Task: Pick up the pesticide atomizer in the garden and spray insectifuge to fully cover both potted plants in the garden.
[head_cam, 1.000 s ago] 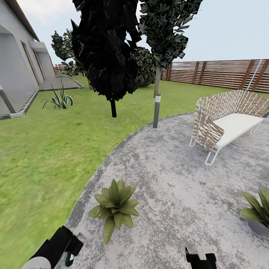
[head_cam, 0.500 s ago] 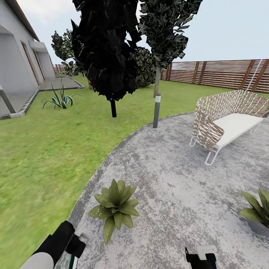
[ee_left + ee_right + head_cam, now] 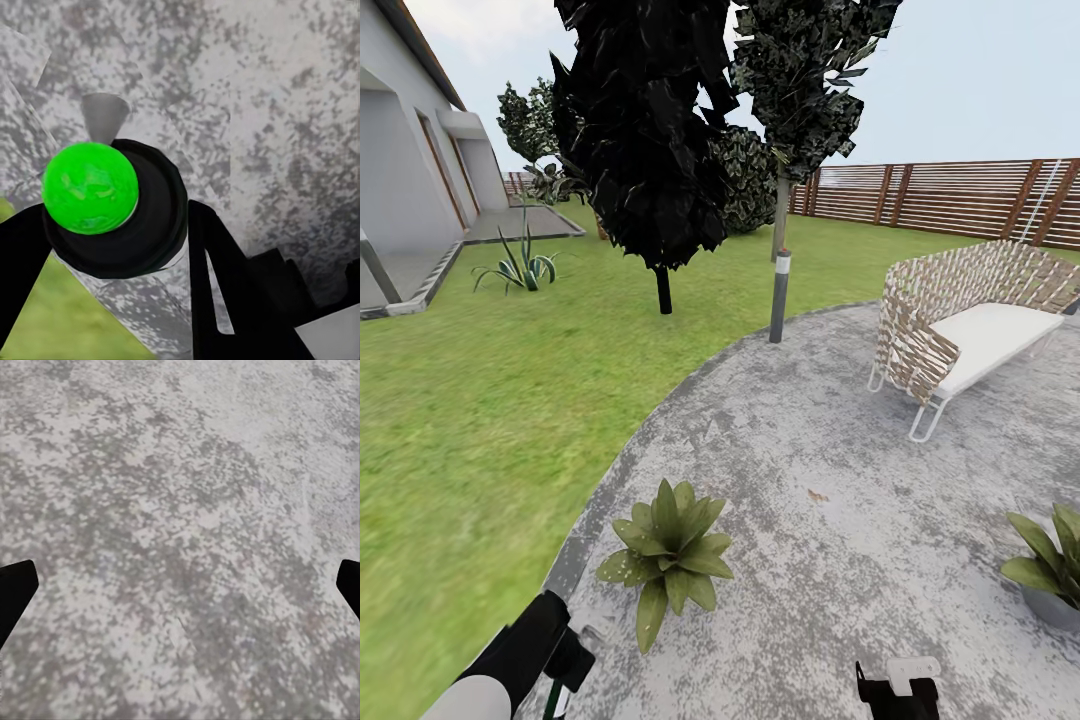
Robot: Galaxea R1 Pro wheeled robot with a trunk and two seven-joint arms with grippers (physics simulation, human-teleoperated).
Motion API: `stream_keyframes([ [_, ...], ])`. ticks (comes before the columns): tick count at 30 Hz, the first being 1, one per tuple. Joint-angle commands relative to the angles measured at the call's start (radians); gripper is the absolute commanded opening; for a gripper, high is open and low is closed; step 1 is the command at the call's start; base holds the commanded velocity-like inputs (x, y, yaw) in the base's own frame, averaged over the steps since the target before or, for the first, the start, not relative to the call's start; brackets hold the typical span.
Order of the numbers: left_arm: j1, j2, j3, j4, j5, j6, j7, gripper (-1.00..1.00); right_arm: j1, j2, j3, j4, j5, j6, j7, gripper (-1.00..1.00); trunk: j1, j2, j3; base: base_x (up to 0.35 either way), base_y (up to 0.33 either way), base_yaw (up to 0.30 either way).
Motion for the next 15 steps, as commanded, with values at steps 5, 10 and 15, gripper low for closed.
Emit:
stream_keyframes([
  [5, 0.000, -0.001, 0.007, -0.002, -0.005, 0.002, 0.001, -1.00, -0.001, 0.001, -0.007, 0.000, 0.010, -0.003, -0.005, 1.00, 0.000, 0.000, -0.001, 0.000, -0.165, 0.000],
  [10, 0.000, 0.001, 0.011, -0.002, -0.004, 0.002, 0.002, -1.00, -0.001, 0.002, -0.007, 0.000, 0.010, -0.003, -0.005, 1.00, 0.000, 0.000, -0.001, -0.116, -0.220, 0.000],
  [15, 0.000, 0.001, 0.008, -0.001, -0.005, 0.002, 0.002, -1.00, -0.001, 0.002, -0.007, 0.000, 0.010, -0.003, -0.005, 1.00, 0.000, 0.000, -0.001, -0.175, -0.097, 0.000],
])
